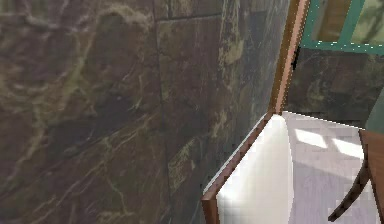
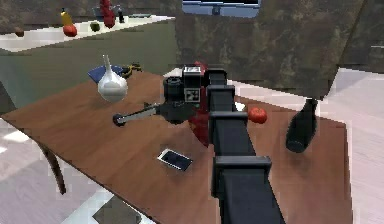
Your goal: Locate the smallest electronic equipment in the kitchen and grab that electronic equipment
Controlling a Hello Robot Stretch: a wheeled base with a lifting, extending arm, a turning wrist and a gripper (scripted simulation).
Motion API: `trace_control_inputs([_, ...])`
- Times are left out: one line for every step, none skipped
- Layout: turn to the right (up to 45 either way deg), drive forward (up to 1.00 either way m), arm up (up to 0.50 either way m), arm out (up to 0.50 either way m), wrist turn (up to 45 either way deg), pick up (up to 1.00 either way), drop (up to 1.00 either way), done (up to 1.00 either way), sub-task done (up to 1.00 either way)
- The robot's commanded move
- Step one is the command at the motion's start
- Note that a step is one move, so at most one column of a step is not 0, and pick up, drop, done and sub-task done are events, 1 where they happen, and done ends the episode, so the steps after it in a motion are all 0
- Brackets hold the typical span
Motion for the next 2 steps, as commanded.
trace_control_inputs([0.0, 0.0, 0.0, 0.0, 45.0, 0.0, 0.0, 0.0, 0.0])
trace_control_inputs([0.0, 0.0, -0.3, 0.0, 0.0, 0.0, 0.0, 0.0, 0.0])
